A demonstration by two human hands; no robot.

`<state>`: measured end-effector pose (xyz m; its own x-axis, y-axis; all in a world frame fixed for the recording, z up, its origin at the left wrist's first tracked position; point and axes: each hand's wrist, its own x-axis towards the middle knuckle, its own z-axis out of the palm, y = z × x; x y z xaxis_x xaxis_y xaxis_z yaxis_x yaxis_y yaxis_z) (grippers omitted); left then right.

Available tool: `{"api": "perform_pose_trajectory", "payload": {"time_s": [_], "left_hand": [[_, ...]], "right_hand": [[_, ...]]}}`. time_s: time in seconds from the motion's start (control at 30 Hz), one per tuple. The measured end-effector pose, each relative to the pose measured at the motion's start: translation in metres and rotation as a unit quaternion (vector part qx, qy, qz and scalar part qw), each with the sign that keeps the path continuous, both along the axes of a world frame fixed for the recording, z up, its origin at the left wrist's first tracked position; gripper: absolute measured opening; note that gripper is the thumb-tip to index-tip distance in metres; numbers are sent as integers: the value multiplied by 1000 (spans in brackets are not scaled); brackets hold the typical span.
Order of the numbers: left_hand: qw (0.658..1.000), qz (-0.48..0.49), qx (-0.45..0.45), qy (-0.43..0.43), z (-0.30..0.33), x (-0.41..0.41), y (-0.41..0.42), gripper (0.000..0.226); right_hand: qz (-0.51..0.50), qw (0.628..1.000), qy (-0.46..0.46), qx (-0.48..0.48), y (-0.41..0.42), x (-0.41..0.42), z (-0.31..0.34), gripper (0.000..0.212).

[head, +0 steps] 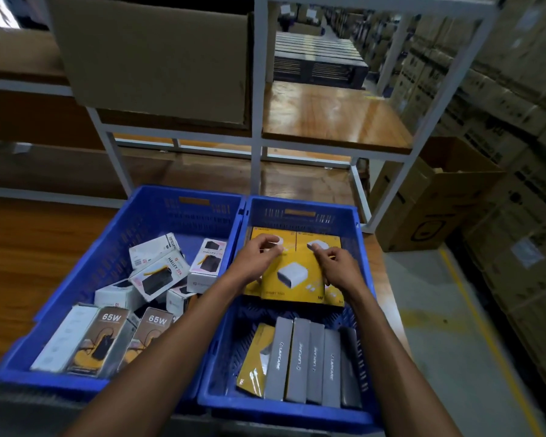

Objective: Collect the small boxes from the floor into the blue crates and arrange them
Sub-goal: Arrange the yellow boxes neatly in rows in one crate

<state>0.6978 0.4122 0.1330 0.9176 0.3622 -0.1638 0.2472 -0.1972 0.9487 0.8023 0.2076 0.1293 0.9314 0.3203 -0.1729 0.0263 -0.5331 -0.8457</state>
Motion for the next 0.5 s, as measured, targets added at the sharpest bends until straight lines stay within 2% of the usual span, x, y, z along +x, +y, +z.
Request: {"api": "perform_pose_trajectory", "payload": {"time_s": [0.13,0.23,0.37,0.43,0.5], "left_hand": [[994,-41,84,62,-3,1,-5,51],[962,-78,226,130,-9,3,-12,82],[925,-116,307,189,-34,5,-18,112],[906,-131,341,213,-44,3,-17,112],[887,-149,377,220,-51,0,-18,95]], "right_hand": [[-43,998,6,-40,4,5,-20,67],[-41,995,41,-87,14,9,-33,75],[-35,988,82,-126,31,10,-50,66],[-39,985,103,-132,38,8,-57,59],[-33,984,128,-120,44,4,-62,48]]}}
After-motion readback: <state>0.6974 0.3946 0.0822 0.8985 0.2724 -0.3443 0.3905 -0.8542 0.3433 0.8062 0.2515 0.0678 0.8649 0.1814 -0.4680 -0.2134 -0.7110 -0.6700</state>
